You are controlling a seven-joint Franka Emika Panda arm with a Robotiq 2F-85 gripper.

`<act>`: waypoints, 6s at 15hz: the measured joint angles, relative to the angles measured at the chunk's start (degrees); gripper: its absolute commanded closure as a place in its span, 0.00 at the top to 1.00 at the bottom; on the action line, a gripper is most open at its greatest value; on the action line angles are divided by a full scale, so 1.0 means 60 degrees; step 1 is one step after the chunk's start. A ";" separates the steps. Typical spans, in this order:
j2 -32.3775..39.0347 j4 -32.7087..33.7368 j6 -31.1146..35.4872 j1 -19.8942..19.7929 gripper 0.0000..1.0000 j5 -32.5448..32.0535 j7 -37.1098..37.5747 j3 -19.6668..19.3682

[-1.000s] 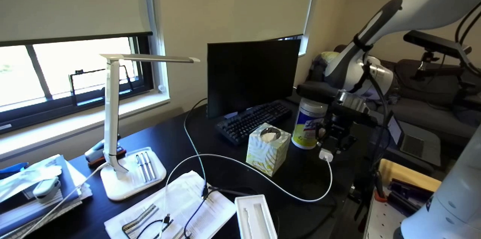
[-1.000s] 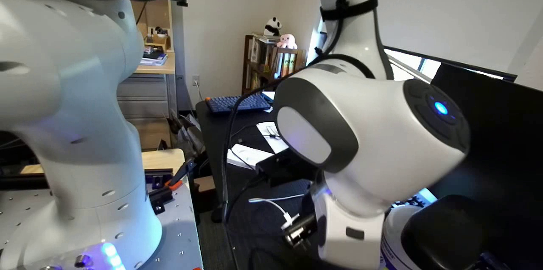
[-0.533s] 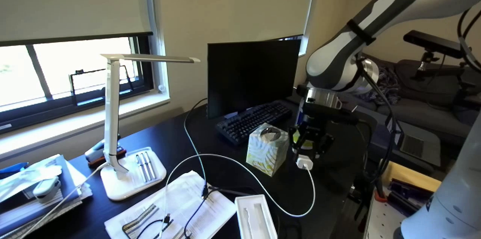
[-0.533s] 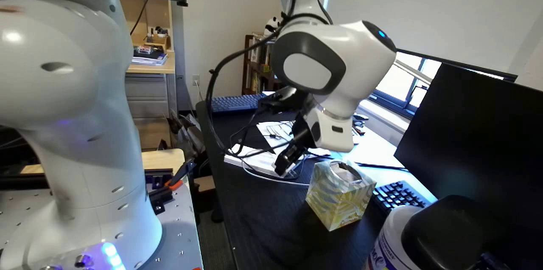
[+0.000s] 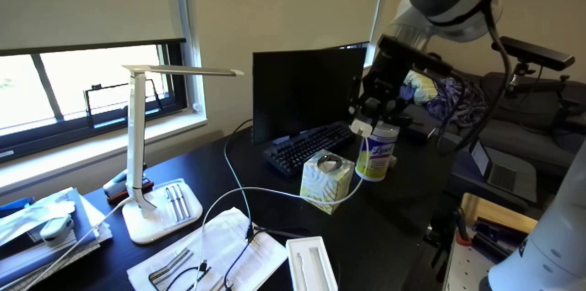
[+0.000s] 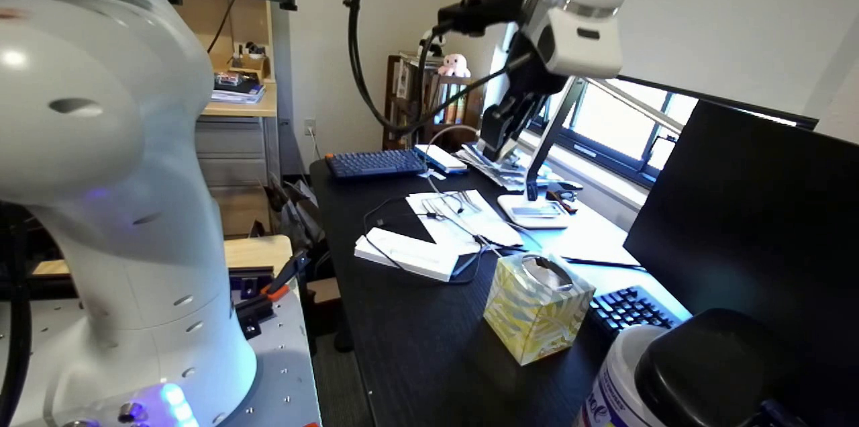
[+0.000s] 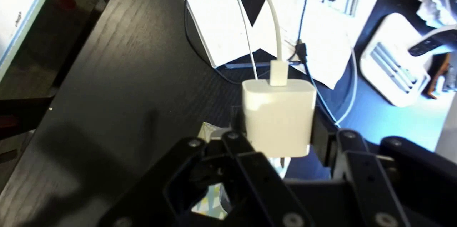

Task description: Pick up the white charger and move it from the left side of the laptop to the right side

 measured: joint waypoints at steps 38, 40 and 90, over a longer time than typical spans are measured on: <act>0.1046 0.4379 -0.3620 -0.2264 0.22 -0.8140 -0.0831 -0.0432; 0.1121 0.4613 -0.3641 -0.2324 0.22 -0.8184 -0.0820 -0.0567; 0.8456 1.3305 -0.4498 -0.4910 0.22 -0.6507 0.3613 -0.5010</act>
